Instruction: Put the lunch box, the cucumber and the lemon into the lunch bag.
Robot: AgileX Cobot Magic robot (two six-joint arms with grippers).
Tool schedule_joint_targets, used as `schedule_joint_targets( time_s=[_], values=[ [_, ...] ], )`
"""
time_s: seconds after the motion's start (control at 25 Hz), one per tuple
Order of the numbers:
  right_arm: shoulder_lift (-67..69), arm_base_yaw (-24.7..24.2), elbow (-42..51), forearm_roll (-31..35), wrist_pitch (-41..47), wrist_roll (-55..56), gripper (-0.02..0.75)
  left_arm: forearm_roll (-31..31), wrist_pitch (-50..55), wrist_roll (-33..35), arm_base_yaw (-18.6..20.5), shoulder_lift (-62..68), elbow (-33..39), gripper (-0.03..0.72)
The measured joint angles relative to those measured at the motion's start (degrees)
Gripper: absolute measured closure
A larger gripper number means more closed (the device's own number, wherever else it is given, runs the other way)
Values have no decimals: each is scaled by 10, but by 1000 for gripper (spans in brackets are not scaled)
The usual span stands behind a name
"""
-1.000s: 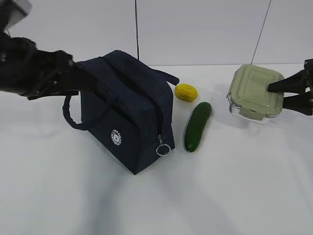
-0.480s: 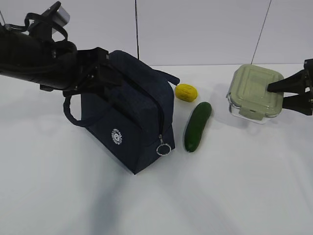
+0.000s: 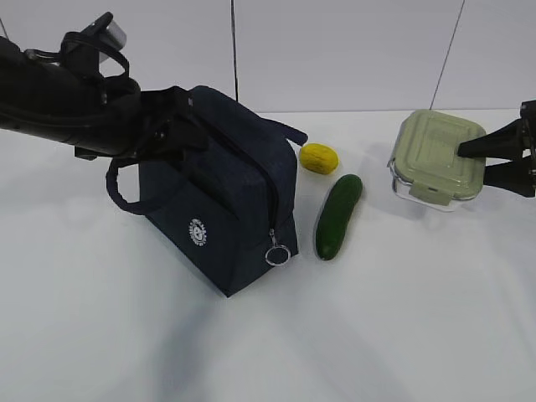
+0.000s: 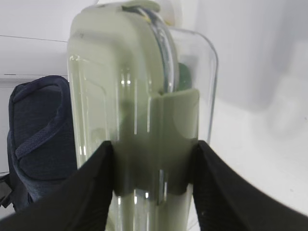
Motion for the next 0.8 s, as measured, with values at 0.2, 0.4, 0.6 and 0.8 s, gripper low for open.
schedule_joint_targets(
  time_s=[0.2, 0.4, 0.6, 0.8],
  values=[
    [0, 0, 0, 0, 0, 0, 374, -2, -9, -1, 0, 0, 0, 471],
    [0, 0, 0, 0, 0, 0, 374, -3, -13, -1, 0, 0, 0, 572],
    [0, 0, 0, 3, 0, 0, 374, 2, -14, -1, 0, 1, 0, 690],
    [0, 0, 0, 6, 0, 0, 374, 35, 9, -1, 0, 1, 0, 694]
  ],
)
